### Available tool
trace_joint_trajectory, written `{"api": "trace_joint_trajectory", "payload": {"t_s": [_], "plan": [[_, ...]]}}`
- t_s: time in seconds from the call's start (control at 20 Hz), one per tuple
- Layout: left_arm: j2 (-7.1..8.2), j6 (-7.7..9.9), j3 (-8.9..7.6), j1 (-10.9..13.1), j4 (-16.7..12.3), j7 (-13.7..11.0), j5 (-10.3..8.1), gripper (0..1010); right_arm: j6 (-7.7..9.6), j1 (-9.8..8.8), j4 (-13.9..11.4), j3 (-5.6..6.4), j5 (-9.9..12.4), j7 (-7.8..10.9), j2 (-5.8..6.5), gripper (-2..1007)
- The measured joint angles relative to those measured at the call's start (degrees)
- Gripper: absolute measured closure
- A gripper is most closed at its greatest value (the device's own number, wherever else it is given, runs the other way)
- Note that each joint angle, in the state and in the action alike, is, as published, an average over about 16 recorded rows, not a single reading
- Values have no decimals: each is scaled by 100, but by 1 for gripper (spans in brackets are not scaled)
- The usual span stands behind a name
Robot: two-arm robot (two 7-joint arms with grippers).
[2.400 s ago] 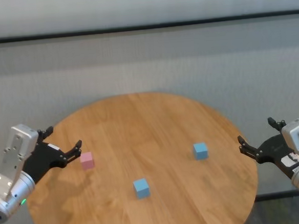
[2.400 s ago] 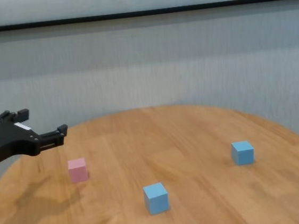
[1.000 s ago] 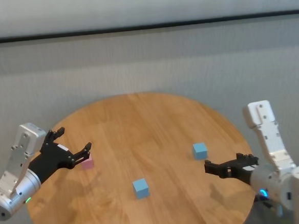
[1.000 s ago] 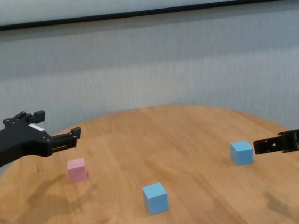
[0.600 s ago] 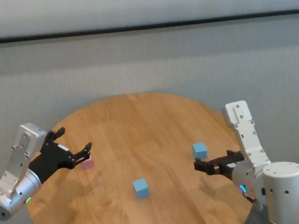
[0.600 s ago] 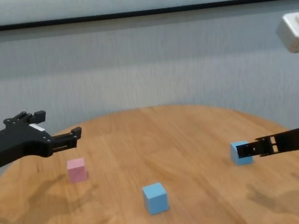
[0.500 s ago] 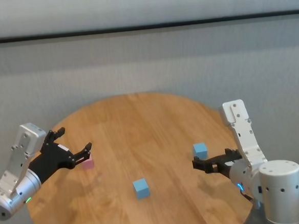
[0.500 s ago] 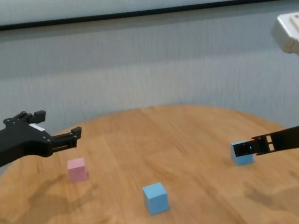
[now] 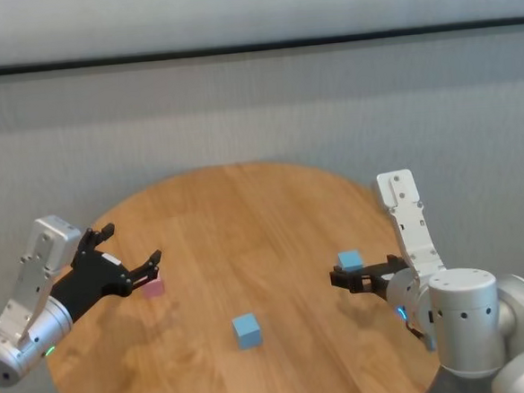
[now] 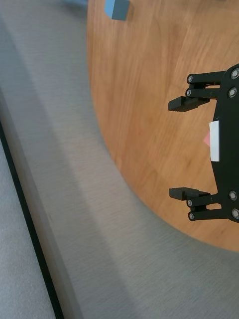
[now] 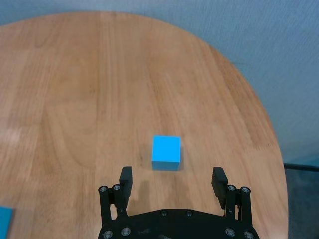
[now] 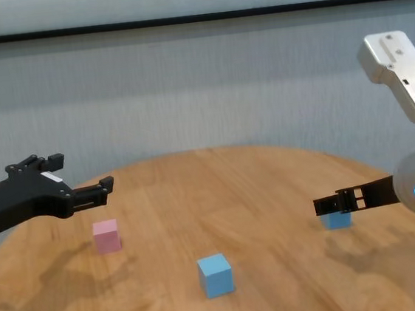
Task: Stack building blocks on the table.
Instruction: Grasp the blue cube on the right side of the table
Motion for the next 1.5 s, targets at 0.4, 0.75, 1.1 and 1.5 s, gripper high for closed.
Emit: {"api": "trace_joint_trajectory", "payload": {"t_s": [0.4,0.75,1.1,1.5], "plan": [[0,0,3,-3,3,-4,-2,10,-270,294,682,21,-121,126,-230,0],[0,0,4,-5,4,-5,-3,10,-457,511,1181,49,-212,238,-373,0],[0,0,4,-6,5,-5,-3,10,-613,658,1505,100,-271,367,-461,0],[0,0,4,-6,5,-4,-3,10,-688,713,1612,135,-288,452,-491,0]]}}
